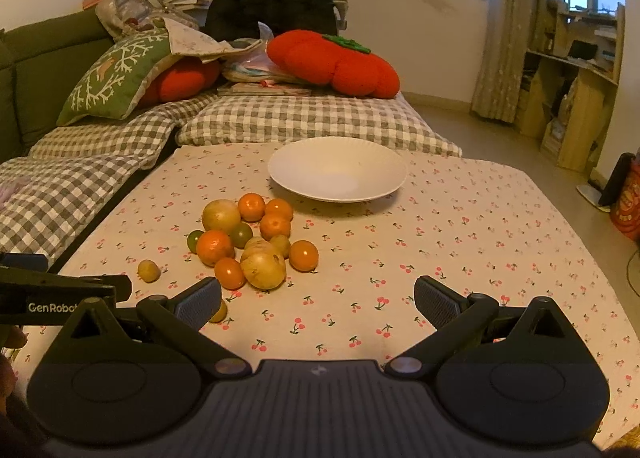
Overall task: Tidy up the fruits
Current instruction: 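Move the left tool toward the fruit pile, then close the left gripper on the large yellow-brown round fruit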
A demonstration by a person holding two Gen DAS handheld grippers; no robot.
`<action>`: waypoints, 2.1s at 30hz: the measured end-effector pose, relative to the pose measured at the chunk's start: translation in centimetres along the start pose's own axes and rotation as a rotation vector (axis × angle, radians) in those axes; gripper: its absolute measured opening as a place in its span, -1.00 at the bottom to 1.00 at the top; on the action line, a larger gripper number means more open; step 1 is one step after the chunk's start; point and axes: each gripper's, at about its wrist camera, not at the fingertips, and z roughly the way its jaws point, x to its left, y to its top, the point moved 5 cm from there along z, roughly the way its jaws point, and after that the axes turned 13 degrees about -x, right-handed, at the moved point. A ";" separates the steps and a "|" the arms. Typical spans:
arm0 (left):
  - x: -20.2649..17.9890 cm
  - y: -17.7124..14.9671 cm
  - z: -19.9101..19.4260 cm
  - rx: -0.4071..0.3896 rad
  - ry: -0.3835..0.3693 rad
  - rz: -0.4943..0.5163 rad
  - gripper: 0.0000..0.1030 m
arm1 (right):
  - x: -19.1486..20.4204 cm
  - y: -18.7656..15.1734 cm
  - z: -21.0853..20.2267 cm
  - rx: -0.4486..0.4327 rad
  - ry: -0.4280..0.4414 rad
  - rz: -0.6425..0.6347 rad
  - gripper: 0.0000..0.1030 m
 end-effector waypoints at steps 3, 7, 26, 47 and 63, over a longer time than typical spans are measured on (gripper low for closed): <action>0.2 0.0 0.2 0.011 -0.005 -0.002 0.78 | -0.2 0.3 0.2 -0.014 -0.004 -0.016 1.00; 0.3 0.1 0.6 0.017 -0.005 0.008 0.78 | 0.0 1.5 0.9 -0.033 0.024 -0.054 0.99; 2.4 4.7 6.4 0.066 -0.053 -0.073 0.78 | 1.0 1.9 7.7 0.130 0.334 -0.052 0.65; -1.8 5.5 17.0 0.159 -0.198 -0.032 0.62 | 2.5 -1.5 11.5 0.252 0.392 -0.117 0.08; -2.8 4.5 19.7 0.190 -0.281 -0.038 -0.25 | 2.2 -1.7 12.3 0.235 0.355 -0.118 -0.25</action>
